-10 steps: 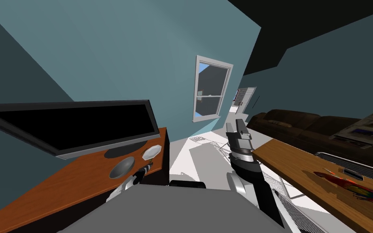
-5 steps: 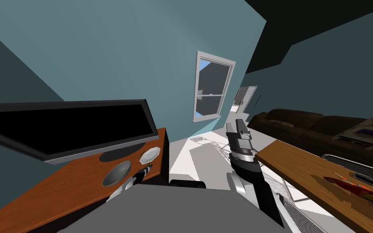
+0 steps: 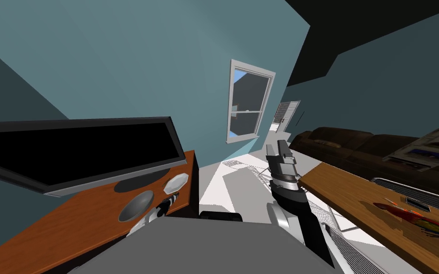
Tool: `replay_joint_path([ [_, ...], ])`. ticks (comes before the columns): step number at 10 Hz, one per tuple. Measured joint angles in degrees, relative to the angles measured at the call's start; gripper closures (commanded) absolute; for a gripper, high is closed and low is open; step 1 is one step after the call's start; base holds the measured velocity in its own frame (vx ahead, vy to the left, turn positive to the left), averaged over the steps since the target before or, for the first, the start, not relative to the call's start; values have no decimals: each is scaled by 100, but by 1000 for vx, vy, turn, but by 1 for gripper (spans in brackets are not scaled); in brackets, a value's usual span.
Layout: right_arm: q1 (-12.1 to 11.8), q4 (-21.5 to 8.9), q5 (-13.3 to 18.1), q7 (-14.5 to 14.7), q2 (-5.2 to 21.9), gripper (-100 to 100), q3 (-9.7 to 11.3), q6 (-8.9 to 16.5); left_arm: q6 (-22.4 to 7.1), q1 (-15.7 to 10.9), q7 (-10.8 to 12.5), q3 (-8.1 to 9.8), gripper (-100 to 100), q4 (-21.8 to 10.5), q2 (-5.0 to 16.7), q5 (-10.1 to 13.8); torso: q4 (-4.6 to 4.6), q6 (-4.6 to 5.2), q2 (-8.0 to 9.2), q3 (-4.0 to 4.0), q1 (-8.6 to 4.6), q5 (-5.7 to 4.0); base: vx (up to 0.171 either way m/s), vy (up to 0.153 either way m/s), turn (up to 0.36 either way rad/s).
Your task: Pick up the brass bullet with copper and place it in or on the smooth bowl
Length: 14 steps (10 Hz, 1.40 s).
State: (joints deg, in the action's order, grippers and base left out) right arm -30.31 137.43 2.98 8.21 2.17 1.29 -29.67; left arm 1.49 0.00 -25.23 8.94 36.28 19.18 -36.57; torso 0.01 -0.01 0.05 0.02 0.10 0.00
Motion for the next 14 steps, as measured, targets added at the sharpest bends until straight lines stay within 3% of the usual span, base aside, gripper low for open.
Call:
replay_joint_path([
  [7, 0, 0, 0, 0, 0, 0, 0, 0, 276, -323, -491, 997, -100, -507, -306, -455, 0, 1, -1, 0, 0, 0, -6, 17, -28],
  [9, 0, 0, 0, 0, 0, 0, 0, 0, 340, -392, -590, 1211, -100, -622, -369, -564, 0, 1, 0, 0, -1, 0, -8, 17, -30],
  [13, 0, 0, 0, 0, 0, 0, 0, 0, 584, -637, -1014, 1971, -100, -1025, -574, -871, 0, -1, 0, 0, 1, 0, -7, 20, -30],
  [14, 0, 0, 0, 0, 0, 0, 0, 0, 587, -638, -1022, 1986, 100, -1027, -576, -874, 0, -1, -1, -1, -3, -1, 0, 0, 0],
])
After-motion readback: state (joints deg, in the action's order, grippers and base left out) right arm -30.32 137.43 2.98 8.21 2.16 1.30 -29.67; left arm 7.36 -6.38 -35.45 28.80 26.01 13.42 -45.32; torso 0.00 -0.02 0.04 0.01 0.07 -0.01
